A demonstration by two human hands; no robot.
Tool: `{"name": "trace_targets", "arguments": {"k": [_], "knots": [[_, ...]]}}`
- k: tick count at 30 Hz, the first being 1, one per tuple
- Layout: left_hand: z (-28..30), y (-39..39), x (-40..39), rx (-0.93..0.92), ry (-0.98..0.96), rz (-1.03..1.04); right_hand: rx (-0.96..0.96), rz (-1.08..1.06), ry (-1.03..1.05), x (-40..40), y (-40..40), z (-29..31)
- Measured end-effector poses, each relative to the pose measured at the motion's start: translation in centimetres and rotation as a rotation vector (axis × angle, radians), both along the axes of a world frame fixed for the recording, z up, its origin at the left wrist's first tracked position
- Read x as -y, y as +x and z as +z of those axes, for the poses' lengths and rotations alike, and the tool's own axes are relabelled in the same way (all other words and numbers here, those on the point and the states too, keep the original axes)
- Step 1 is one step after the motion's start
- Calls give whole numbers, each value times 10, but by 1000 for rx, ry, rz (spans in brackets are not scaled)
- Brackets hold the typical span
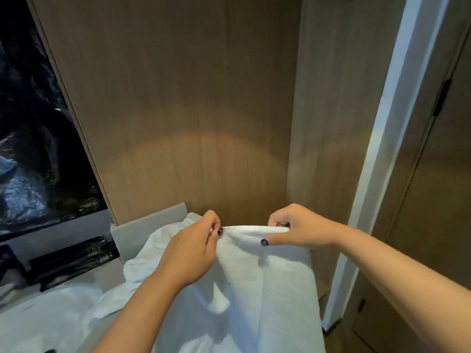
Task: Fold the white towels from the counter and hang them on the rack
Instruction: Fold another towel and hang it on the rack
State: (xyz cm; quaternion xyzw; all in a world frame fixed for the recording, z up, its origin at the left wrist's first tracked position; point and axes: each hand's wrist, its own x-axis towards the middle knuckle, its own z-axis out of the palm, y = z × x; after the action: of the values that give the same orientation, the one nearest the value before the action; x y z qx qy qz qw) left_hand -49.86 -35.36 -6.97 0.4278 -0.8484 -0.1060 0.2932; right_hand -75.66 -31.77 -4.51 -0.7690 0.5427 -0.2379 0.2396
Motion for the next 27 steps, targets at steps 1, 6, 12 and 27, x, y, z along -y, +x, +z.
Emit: {"name": "trace_targets", "arguments": {"k": [1,6,12,27], "knots": [[-3,5,3,-20,16,50,-26,-20,-3,1,-4,-2],[-15,38,27,-22,81,307,-71,-186,-64,10,-34,-5],[-17,35,23,-90,155,218,-113,-97,-151,20,-17,-3],[-45,-5,10,-113,128,5,-302,78,-55,14,28,-2]]}}
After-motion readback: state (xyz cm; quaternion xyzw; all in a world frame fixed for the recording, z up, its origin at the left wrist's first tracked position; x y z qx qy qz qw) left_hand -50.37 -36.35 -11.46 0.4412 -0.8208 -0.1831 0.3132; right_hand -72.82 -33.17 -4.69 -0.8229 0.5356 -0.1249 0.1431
